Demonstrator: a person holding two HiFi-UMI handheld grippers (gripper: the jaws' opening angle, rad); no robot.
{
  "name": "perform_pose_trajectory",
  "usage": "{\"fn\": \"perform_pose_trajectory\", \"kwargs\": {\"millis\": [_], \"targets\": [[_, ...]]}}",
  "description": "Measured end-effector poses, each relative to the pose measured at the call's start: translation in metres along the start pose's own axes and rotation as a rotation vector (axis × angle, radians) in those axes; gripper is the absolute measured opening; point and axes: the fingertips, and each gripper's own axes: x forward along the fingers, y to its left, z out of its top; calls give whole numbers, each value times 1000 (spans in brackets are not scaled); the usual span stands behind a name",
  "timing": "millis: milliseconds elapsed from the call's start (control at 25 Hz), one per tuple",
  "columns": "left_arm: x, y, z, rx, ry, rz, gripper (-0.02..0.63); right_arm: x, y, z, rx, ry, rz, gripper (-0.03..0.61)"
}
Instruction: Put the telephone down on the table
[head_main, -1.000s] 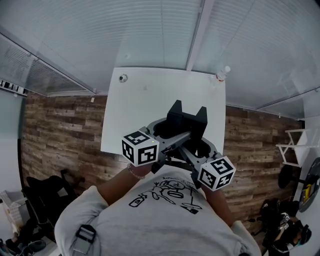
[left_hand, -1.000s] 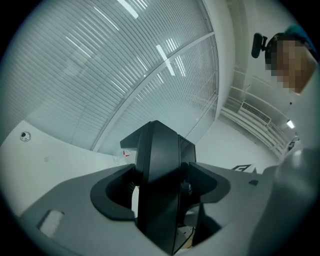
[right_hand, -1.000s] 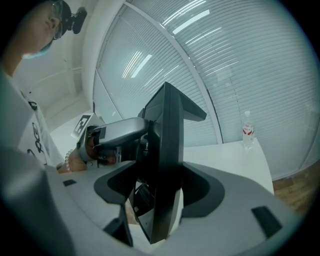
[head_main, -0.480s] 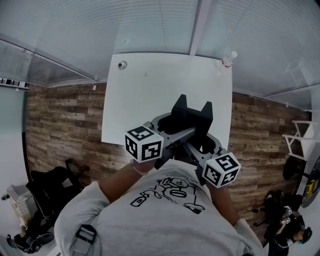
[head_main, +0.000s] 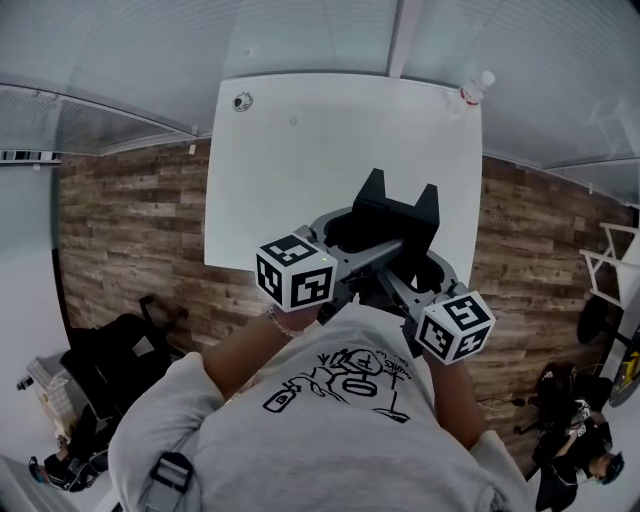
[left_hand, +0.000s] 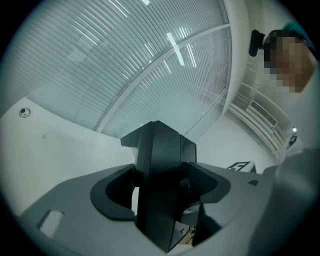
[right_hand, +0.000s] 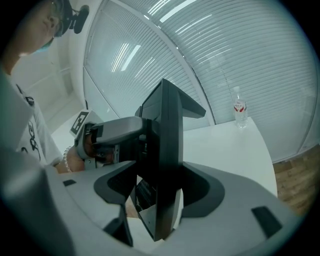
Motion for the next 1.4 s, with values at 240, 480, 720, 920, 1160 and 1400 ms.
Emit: {"fn": "perform_pose_trajectory", "kwargs": {"millis": [240,480,720,920,1160,1400], "targets": [[12,16,-9,-15,28,-8,336,13,-18,-9,-11,17,-8,258],[35,41,-10,-31,48,-1,336,30,-44,-10,22,29,-8,258],[48,60,-19,-34,54,4,336,43,-62,-20,36,26,-6,258],[60,77,-31,-44,60,13,336,53,-78,-33,58,30,-2,256],[85,109,-40,-61,78,46,337,76,-110,-42,88,44,23,256],[94,130,-62,-99,94,81,336,88,-125,-65,115,73,53,256]]}}
